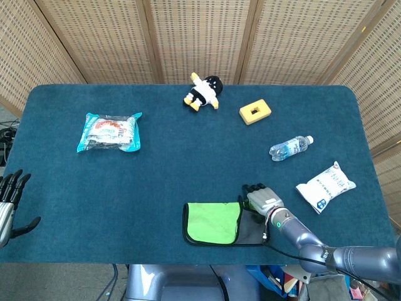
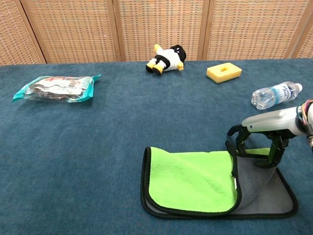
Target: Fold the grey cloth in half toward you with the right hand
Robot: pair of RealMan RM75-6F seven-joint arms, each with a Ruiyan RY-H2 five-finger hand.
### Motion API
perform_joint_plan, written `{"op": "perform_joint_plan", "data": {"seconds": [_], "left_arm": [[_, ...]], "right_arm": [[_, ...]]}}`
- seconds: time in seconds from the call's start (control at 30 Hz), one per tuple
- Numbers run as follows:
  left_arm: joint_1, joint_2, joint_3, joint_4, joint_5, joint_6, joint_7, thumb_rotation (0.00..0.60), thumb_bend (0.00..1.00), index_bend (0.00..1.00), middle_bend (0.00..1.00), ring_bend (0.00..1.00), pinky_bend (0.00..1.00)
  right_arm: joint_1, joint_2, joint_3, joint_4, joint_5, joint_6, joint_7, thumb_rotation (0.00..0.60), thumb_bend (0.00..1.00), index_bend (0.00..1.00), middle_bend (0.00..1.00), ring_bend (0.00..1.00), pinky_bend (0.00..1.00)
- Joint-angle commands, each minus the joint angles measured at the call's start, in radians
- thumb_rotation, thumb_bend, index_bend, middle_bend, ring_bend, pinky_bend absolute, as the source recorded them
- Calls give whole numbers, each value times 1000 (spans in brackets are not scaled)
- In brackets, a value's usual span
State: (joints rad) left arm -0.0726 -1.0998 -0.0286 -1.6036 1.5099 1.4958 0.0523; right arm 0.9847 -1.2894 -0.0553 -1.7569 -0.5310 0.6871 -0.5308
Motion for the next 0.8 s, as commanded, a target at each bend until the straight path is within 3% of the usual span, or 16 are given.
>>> {"op": "perform_joint_plan", "data": {"seconds": [0.03, 0.2, 0.37, 0.8], "left_arm": [[0, -1, 0, 0, 0, 0, 1, 600, 226, 0, 0, 0, 0], [-1, -2, 0, 0, 0, -2, 5, 600, 226, 0, 0, 0, 0], [-2, -3, 0, -1, -1, -3, 7, 600, 225, 0, 0, 0, 0], [-1, -3, 4, -4, 4, -2, 10, 600, 225, 0, 0, 0, 0]], "right_arm": [[-3, -5, -2, 4, -15, 6, 18, 600, 489, 526, 0, 0, 0], [-23, -7, -2, 13, -70, 10, 56, 600, 489, 614, 0, 0, 0], [-46, 6, -2, 14, -135, -1, 102, 600, 490, 639, 0, 0, 0], [-166, 114, -61, -25, -485, 0, 219, 600, 489, 656, 0, 0, 0]]}}
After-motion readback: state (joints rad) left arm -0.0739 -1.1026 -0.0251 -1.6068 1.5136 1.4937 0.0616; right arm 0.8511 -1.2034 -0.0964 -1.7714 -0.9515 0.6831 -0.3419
